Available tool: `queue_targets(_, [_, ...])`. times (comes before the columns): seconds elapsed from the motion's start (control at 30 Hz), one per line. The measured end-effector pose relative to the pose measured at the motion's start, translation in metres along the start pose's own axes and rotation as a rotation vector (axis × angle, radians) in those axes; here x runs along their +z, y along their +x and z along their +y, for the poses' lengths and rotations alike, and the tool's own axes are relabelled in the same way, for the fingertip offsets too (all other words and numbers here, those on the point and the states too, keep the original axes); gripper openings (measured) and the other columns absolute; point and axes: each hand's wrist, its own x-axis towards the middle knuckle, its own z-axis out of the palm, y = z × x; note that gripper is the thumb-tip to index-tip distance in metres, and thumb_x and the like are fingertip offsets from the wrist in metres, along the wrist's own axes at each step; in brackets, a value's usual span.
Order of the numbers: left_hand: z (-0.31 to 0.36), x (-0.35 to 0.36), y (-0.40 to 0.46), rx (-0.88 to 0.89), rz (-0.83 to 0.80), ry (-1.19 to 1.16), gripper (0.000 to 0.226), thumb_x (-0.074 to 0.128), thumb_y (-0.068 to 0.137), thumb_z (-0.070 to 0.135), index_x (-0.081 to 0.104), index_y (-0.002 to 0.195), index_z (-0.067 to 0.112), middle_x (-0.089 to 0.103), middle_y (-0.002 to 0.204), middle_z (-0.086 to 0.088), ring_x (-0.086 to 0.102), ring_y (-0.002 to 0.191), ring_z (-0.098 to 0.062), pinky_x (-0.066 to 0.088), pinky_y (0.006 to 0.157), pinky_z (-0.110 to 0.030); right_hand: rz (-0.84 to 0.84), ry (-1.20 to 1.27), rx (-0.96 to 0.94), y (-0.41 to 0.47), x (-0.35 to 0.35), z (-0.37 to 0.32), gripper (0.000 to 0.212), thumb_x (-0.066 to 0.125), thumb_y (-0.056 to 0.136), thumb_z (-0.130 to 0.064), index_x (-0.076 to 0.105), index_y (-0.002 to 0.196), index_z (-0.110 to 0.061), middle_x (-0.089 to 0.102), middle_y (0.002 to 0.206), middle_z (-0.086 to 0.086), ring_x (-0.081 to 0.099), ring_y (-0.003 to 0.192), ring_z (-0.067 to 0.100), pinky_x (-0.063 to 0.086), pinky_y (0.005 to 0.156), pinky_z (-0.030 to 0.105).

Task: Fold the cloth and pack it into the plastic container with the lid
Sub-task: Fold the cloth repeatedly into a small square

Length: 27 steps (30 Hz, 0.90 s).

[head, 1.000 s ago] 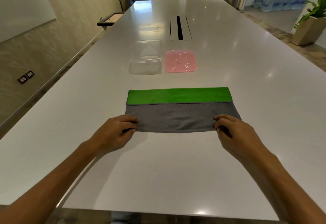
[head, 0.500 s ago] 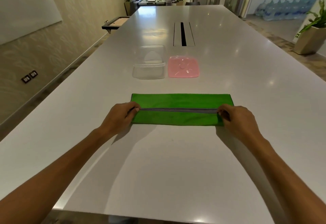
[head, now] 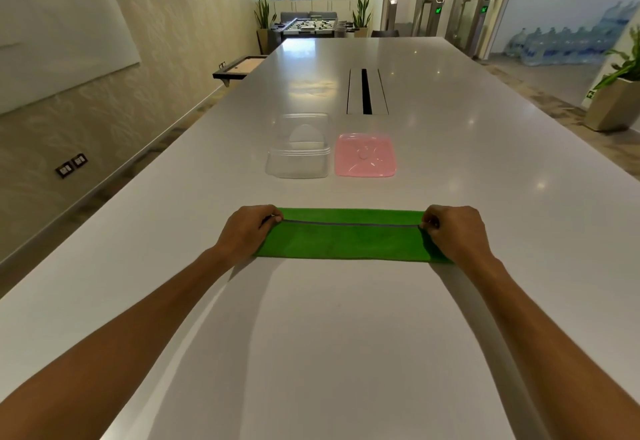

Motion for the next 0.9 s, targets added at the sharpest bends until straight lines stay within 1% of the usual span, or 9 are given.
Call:
queue_targets(0.17, [-0.005, 0.005, 0.008, 0.043, 0.005, 0.092, 0.013, 0.058, 0.09, 0.02, 0.071, 0.091, 0.016, 0.069, 0.091, -0.001, 0.06, 0.086, -0.022, 0.042, 0.069, -0.03, -0.087, -0.086, 0.019, 0.007, 0.005, 0.004, 0.017, 0.066, 0.085, -0.032, 0.07, 0.083, -0.016, 0.071, 0.078, 0.003, 0.063, 0.073, 0.025, 0.037, 0.095, 0.041])
queue_targets(0.23, [0.002, 0.008, 0.013, 0.071, 0.055, 0.092, 0.013, 0.059, 0.089, 0.019, 0.071, 0.093, 0.013, 0.069, 0.1, -0.002, 0.059, 0.094, -0.023, 0.044, 0.076, -0.031, -0.068, -0.125, 0.002, 0.01, 0.006, -0.007, 0.021, 0.061, 0.087, -0.035, 0.07, 0.087, -0.016, 0.069, 0.084, 0.003, 0.063, 0.079, 0.024, 0.036, 0.098, 0.043])
queue_targets(0.33, [0.038, 0.022, 0.018, 0.126, 0.102, -0.036, 0.019, 0.055, 0.09, 0.018, 0.072, 0.095, 0.012, 0.07, 0.107, -0.003, 0.06, 0.101, -0.023, 0.043, 0.087, -0.028, -0.066, -0.071, -0.095, 0.011, 0.015, -0.05, 0.025, 0.051, 0.091, -0.034, 0.069, 0.096, -0.017, 0.07, 0.095, 0.004, 0.063, 0.088, 0.024, 0.038, 0.099, 0.043])
queue_targets(0.37, [0.052, 0.03, 0.021, 0.169, 0.084, -0.06, 0.023, 0.053, 0.089, 0.018, 0.072, 0.098, 0.01, 0.071, 0.11, -0.005, 0.062, 0.103, -0.024, 0.044, 0.092, -0.029, -0.074, -0.031, -0.137, 0.011, 0.021, -0.068, 0.026, 0.049, 0.092, -0.032, 0.068, 0.1, -0.016, 0.07, 0.1, 0.005, 0.062, 0.094, 0.025, 0.039, 0.098, 0.042])
queue_targets(0.43, [0.074, 0.047, 0.024, 0.209, -0.009, -0.039, 0.03, 0.05, 0.088, 0.016, 0.069, 0.11, 0.008, 0.066, 0.122, -0.01, 0.058, 0.115, -0.025, 0.042, 0.101, -0.041, -0.127, 0.003, -0.199, 0.012, 0.037, -0.102, 0.03, 0.044, 0.093, -0.029, 0.062, 0.112, -0.016, 0.066, 0.117, 0.006, 0.057, 0.111, 0.025, 0.038, 0.099, 0.041])
queue_targets(0.5, [0.082, 0.062, 0.025, 0.138, -0.121, 0.021, 0.038, 0.045, 0.09, 0.014, 0.058, 0.126, 0.011, 0.052, 0.14, -0.008, 0.044, 0.131, -0.022, 0.033, 0.108, -0.047, -0.238, 0.016, -0.184, 0.009, 0.053, -0.123, 0.04, 0.038, 0.096, -0.028, 0.049, 0.132, -0.014, 0.051, 0.14, 0.007, 0.042, 0.132, 0.024, 0.03, 0.108, 0.046])
queue_targets(0.57, [0.077, 0.071, 0.02, 0.031, -0.202, 0.08, 0.044, 0.039, 0.096, 0.021, 0.044, 0.139, 0.014, 0.037, 0.152, -0.003, 0.028, 0.141, -0.019, 0.021, 0.114, -0.049, -0.326, 0.025, -0.125, 0.004, 0.065, -0.127, 0.049, 0.032, 0.099, -0.031, 0.034, 0.144, -0.013, 0.033, 0.154, 0.005, 0.027, 0.143, 0.023, 0.021, 0.114, 0.05])
queue_targets(0.67, [0.066, 0.078, 0.012, 0.009, -0.234, 0.197, 0.049, 0.027, 0.101, 0.035, 0.031, 0.146, 0.017, 0.024, 0.158, 0.001, 0.016, 0.146, -0.018, 0.011, 0.118, -0.048, -0.323, 0.013, -0.1, -0.003, 0.075, -0.121, 0.055, 0.025, 0.1, -0.04, 0.026, 0.149, -0.015, 0.023, 0.159, 0.001, 0.02, 0.146, 0.021, 0.014, 0.116, 0.049])
queue_targets(0.9, [0.048, 0.079, 0.01, -0.003, -0.225, 0.295, 0.058, 0.023, 0.099, 0.045, 0.022, 0.15, 0.017, 0.017, 0.16, 0.002, 0.012, 0.147, -0.019, 0.011, 0.119, -0.046, -0.338, -0.007, -0.07, -0.005, 0.074, -0.106, 0.071, 0.019, 0.091, -0.062, 0.021, 0.15, -0.023, 0.018, 0.16, -0.006, 0.014, 0.147, 0.016, 0.008, 0.117, 0.049])
